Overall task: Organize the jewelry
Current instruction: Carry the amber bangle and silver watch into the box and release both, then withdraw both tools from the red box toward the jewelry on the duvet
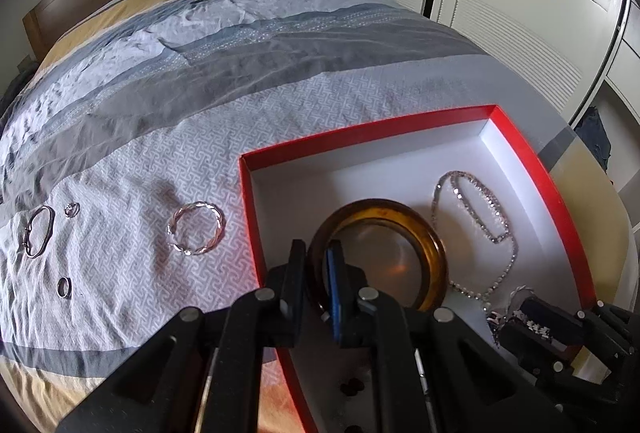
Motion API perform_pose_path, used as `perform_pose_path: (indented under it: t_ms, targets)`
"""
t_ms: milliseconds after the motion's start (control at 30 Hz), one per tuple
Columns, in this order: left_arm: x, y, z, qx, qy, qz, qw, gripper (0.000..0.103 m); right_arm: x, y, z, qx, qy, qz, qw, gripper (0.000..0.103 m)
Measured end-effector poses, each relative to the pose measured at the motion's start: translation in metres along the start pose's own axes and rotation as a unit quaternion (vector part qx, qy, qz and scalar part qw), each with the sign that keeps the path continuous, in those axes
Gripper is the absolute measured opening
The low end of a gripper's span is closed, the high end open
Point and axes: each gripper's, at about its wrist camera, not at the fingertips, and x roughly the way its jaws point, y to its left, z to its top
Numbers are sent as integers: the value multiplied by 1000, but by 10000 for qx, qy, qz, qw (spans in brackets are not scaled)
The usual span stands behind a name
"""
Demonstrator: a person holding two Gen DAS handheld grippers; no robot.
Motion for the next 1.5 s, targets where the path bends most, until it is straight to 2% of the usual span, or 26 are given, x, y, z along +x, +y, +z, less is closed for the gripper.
perform_pose_path:
  t_ms: [100, 300, 500, 567, 633, 667, 867, 1067, 1267, 1500]
  targets:
    - [1, 5, 4, -161, 22, -102, 9998, 10, 0, 0, 0, 13, 11, -22, 10000, 24]
    - [10, 3, 16, -16, -22, 169, 9999, 11, -4, 0, 0, 72, 0, -44, 10000, 24]
    - [7, 6, 20, 38, -62, 71, 9999, 12, -5, 0, 1, 105, -5, -41, 9999, 24]
    - [3, 8, 20, 11, -87, -31, 10000, 14, -7, 1, 1, 109, -17, -42, 9999, 24]
    - [-5, 10, 21, -47, -140, -69, 9999, 27, -10, 3, 1, 128, -52, -46, 9999, 24]
    - [-10, 11, 21, -73, -173, -118, 9998, 28, -12, 3, 1, 132, -71, -53, 9999, 24]
    - [-49, 21, 14, -185, -296, -258, 9991, 28, -37, 13, 3, 132, -207, -114, 9996, 27]
    - [-105, 41, -7, -312, -515, -142, 9981, 29, -78, 31, 1, 138, -423, -150, 9989, 32]
    - [-164, 73, -45, -487, -697, -60, 9964, 29, -119, 65, -8, 22, -581, -25, 9983, 33]
    - [-219, 136, -99, -728, -753, 347, 9939, 29, -151, 106, -22, -159, -705, 142, 9973, 33]
